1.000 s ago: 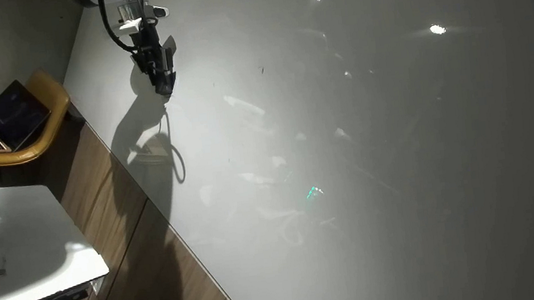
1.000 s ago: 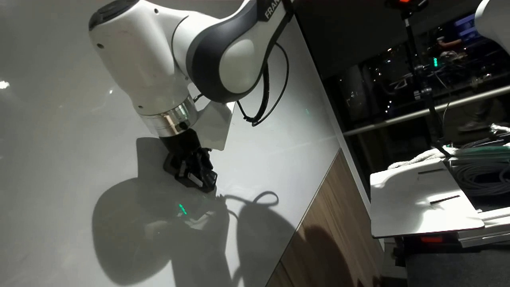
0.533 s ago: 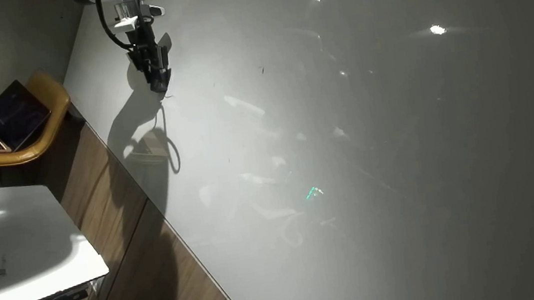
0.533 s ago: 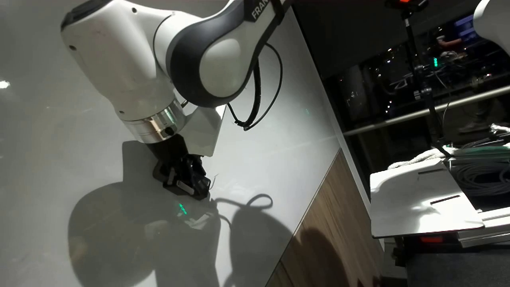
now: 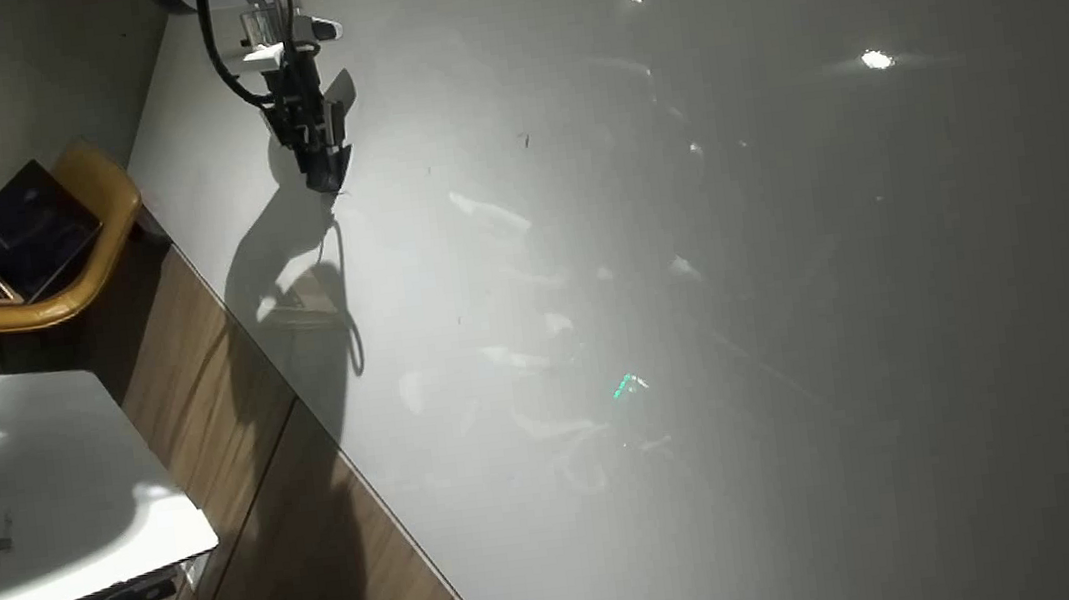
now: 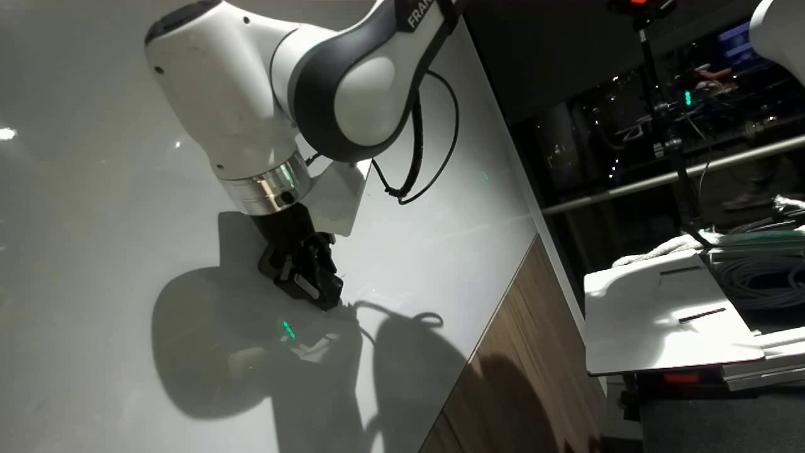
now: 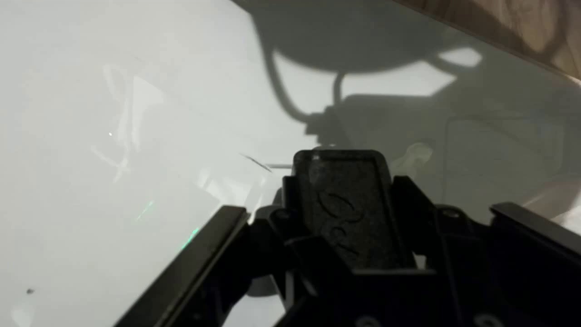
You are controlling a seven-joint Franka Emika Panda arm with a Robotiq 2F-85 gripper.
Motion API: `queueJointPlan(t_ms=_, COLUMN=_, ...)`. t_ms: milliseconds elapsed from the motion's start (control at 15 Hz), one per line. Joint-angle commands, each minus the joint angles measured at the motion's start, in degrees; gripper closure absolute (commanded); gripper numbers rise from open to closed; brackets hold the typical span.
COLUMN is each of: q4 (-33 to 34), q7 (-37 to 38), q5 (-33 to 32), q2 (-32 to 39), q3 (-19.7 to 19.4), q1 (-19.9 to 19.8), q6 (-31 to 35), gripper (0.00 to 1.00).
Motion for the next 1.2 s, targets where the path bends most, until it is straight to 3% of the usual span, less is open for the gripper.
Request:
queueJointPlan(t_ms=0, q4=-3.4, q7=-0.9, q5=-2.4, q2=-0.5, q3=-3.1, q1=-3.0, q6=7.0, gripper=0.72)
queueJointPlan(t_ms=667, q4=-11.3, q7=-3.5, q5=-3.8, q2=-11.3, q3=-6.2, q1=-8.7, q6=7.3, gripper=0.72)
queueJointPlan(t_ms=1133, q4=-13.4, q7=-8.8, q5=-3.5, q2=-19.8, q3=-7.1, q1=-14.5, q6=6.7, gripper=0.72)
